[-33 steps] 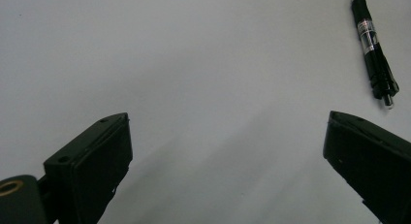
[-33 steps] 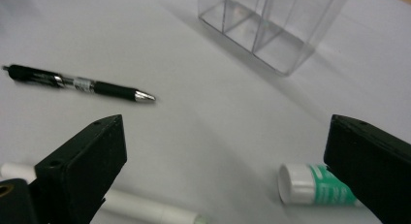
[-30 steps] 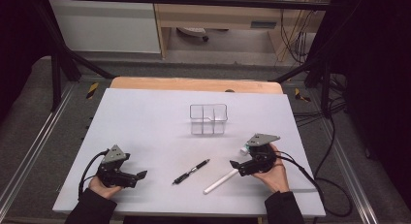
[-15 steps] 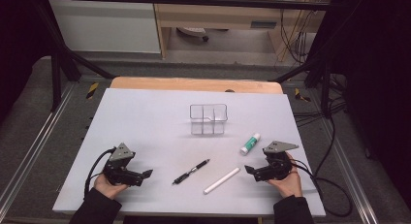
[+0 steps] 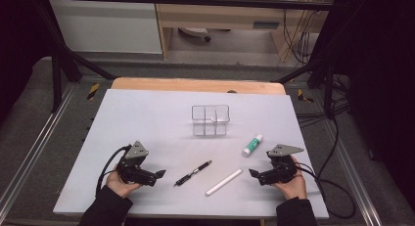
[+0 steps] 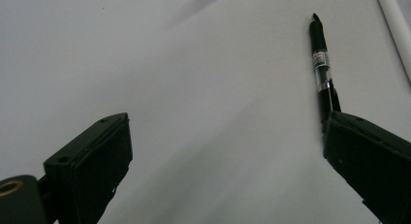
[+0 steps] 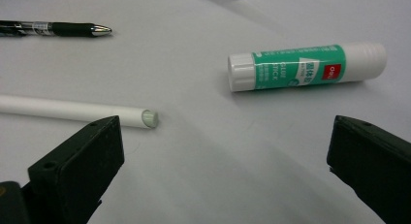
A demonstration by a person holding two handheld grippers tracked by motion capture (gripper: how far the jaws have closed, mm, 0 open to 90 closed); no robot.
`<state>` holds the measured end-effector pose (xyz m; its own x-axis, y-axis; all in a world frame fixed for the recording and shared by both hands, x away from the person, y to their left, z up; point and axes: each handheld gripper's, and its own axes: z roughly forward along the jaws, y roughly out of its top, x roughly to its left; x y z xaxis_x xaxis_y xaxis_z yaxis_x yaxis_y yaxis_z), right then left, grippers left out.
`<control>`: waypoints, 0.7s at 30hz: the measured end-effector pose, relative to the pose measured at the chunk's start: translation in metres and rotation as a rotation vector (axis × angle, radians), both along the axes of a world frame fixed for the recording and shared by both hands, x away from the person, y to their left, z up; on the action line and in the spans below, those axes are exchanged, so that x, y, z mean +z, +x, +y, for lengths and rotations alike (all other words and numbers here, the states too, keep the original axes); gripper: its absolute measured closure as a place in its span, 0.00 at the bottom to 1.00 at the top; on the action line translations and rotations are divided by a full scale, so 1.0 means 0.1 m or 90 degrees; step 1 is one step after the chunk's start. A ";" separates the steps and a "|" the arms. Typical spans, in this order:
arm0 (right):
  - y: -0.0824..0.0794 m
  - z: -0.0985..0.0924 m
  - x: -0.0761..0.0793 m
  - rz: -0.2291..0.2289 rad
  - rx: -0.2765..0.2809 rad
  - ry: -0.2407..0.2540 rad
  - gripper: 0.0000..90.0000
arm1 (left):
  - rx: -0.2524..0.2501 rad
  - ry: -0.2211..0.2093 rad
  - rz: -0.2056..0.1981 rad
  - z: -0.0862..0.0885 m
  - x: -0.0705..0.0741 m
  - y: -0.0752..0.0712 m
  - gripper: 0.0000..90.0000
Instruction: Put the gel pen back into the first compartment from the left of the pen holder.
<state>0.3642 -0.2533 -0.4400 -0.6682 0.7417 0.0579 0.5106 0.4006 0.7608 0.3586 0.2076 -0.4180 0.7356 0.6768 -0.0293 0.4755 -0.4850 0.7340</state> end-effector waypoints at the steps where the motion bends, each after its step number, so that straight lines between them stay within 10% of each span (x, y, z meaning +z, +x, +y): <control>1: 0.00 0.00 -0.01 0.002 -0.001 0.001 0.00 | -0.003 0.002 0.000 -0.03 0.01 0.01 0.04; 21: -0.03 -0.01 -0.02 0.000 0.005 -0.005 0.00 | -0.057 0.060 0.020 -0.75 0.12 0.13 0.07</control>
<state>0.3614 -0.2538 -0.4424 -0.6739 0.7370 0.0527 0.5080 0.4104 0.7573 0.3721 0.1325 -0.4062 0.7929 0.6093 0.0076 0.4487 -0.5922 0.6693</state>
